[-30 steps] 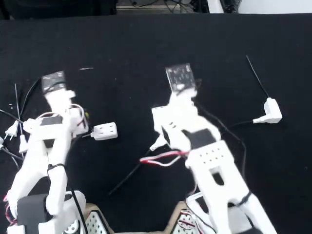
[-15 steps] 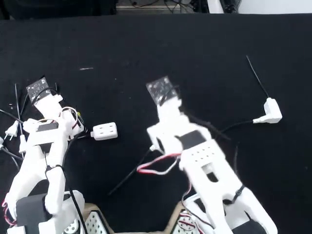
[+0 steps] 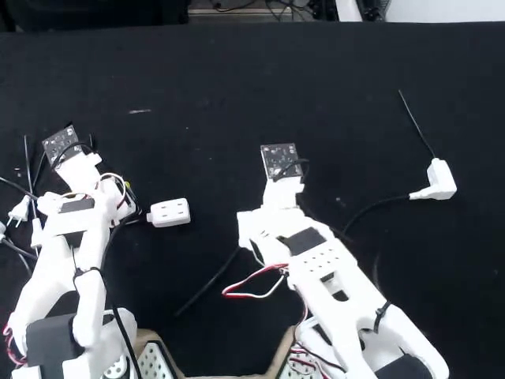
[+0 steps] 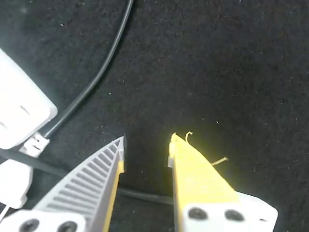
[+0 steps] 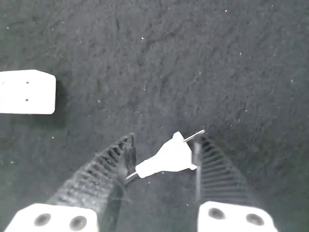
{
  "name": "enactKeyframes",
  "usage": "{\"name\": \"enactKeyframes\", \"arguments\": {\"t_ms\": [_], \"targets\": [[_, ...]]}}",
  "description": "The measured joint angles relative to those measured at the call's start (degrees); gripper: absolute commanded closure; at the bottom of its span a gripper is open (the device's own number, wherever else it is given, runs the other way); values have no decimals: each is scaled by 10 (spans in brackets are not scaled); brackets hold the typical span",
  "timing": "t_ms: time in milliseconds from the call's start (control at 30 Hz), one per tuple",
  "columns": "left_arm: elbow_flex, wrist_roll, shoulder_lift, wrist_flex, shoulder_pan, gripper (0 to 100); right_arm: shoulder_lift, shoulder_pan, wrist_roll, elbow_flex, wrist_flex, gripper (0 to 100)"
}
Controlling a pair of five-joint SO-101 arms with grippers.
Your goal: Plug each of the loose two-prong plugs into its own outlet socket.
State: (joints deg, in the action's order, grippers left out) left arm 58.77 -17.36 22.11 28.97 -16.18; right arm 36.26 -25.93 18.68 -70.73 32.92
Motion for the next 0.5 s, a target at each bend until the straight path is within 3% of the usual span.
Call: {"name": "enactKeyframes", "arguments": {"t_ms": [500], "targets": [[0, 0, 0, 0, 0, 848, 0, -1, -31, -15, 44, 776]]}}
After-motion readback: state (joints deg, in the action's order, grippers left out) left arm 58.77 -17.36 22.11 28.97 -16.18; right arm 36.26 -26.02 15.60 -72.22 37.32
